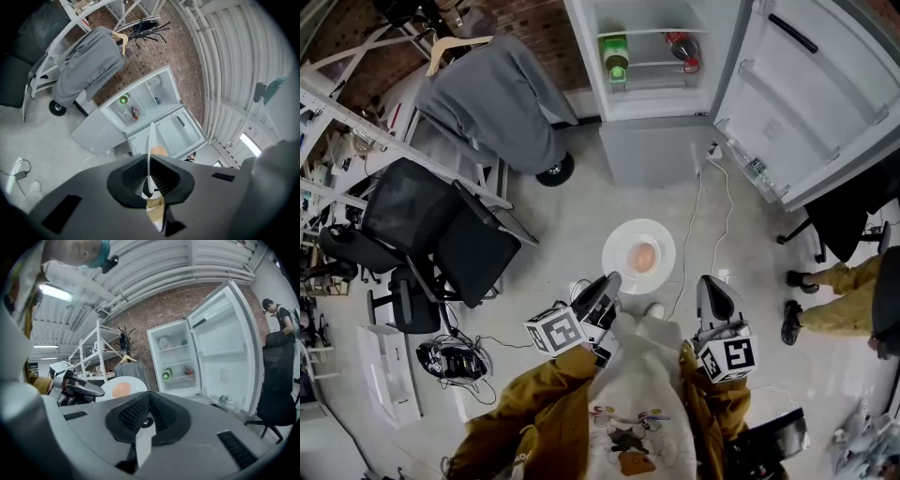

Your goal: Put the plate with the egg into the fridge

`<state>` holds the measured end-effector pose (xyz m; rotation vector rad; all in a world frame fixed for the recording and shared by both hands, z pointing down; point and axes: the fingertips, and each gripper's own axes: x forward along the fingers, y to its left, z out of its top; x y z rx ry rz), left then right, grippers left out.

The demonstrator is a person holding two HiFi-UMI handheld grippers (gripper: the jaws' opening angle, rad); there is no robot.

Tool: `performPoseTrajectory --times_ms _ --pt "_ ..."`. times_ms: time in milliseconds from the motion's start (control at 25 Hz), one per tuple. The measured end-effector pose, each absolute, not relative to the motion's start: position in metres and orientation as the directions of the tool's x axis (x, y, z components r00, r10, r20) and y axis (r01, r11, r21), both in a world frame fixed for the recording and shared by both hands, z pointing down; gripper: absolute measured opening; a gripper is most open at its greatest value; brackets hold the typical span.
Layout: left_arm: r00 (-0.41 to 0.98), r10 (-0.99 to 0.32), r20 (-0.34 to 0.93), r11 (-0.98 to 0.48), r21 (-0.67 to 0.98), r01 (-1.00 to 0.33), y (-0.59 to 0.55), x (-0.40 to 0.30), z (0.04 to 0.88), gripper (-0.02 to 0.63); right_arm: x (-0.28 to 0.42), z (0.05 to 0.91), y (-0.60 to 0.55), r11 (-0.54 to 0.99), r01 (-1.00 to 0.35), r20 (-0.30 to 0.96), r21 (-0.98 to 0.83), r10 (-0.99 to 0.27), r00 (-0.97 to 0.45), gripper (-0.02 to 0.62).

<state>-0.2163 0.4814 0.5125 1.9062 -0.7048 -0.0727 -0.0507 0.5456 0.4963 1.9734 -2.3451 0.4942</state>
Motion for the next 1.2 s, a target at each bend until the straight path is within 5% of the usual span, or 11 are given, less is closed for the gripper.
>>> performPoseTrajectory --times_ms 720,1200 --pt "0.802 -0.533 0.269 -0.226 0.868 -0.441 0.428 -0.169 0.531 0.017 0.000 0.515 0.513 0.150 -0.967 0.230 -0.205 -0.953 -0.197 0.005" --pt "0.876 -0.404 0.263 -0.334 0.849 -0.409 0.263 -0.119 0.542 0.017 0.022 0.519 0.355 0.097 -0.984 0.274 -0.148 -0.952 -0.135 0.005"
